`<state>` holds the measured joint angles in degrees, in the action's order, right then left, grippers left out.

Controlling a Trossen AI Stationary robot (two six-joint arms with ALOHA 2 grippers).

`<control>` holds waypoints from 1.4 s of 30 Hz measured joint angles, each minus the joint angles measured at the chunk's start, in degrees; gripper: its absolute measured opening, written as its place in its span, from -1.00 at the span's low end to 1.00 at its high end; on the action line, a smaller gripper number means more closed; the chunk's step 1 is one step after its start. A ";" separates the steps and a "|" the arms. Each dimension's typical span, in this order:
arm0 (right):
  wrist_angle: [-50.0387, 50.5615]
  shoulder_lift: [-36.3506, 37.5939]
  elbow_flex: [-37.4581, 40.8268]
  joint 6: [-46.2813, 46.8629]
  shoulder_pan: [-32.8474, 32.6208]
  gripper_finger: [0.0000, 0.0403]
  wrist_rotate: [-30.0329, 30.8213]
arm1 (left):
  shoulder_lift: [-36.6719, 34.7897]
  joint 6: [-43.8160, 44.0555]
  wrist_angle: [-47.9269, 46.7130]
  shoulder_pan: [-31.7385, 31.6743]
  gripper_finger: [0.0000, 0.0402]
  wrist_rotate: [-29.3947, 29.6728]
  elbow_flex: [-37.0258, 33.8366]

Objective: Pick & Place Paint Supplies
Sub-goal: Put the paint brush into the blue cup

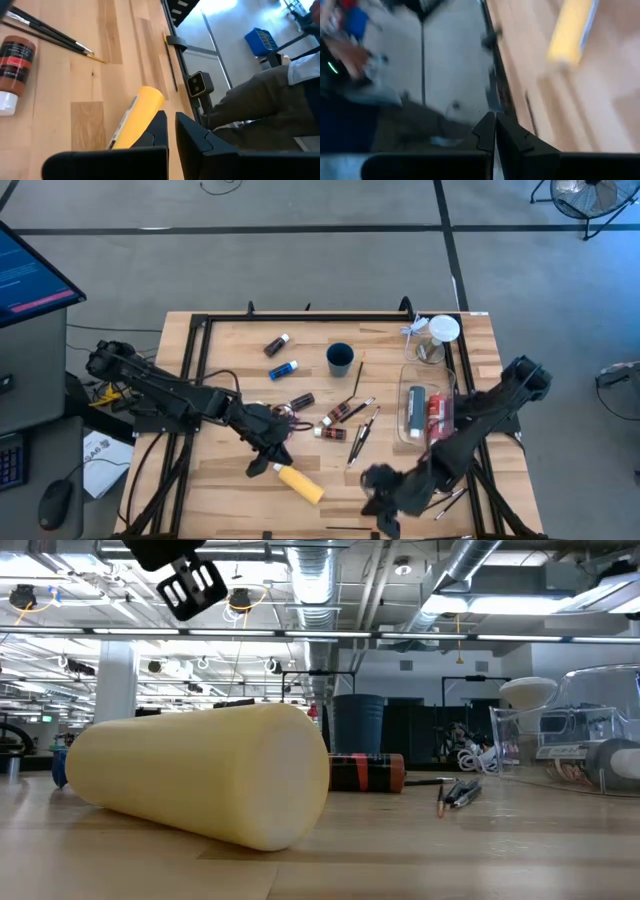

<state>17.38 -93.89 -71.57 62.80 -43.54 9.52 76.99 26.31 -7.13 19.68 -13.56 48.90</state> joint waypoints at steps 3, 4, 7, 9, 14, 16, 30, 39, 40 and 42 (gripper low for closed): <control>-0.17 -3.93 -0.01 0.49 -1.32 -0.96 -5.43 | 0.00 1.23 1.90 0.00 -1.00 1.25 0.00; -0.72 -5.31 -0.05 0.09 -1.62 -0.96 -6.76 | 0.00 1.46 2.54 0.00 -1.00 1.82 0.02; -0.69 -9.06 -0.05 -4.99 -2.68 -0.96 -8.52 | 0.00 2.28 3.01 0.00 -1.00 4.71 0.02; -0.41 -11.63 -0.05 -11.67 -3.50 -0.97 -8.90 | 0.00 3.63 3.58 -0.08 -1.00 6.84 0.02; -0.63 -17.45 -0.05 -20.63 -4.61 -0.99 -9.92 | 0.00 7.06 5.70 -0.11 -1.00 10.33 0.02; -0.13 -19.06 -0.05 -19.31 -4.58 -0.98 -9.95 | 0.00 8.65 6.76 -0.12 -1.00 10.62 0.02; 0.99 -20.79 -0.05 -19.73 -4.71 -1.00 -9.47 | 0.00 11.96 11.28 2.20 -1.00 11.37 0.02; 2.41 -20.79 -0.05 -19.88 -4.33 -1.00 -9.29 | 0.00 13.29 11.95 3.54 -1.00 14.04 0.02; 2.54 -20.79 -0.05 -19.88 -4.34 -1.00 -9.29 | 0.00 13.42 12.12 3.54 -1.00 14.10 0.03; 3.66 -20.79 -0.05 -19.88 -4.38 -1.00 -9.34 | 0.00 13.61 12.13 3.54 -1.00 14.10 0.04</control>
<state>21.04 -114.67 -71.61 42.92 -47.92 0.18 76.99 39.92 4.99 23.22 0.54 48.95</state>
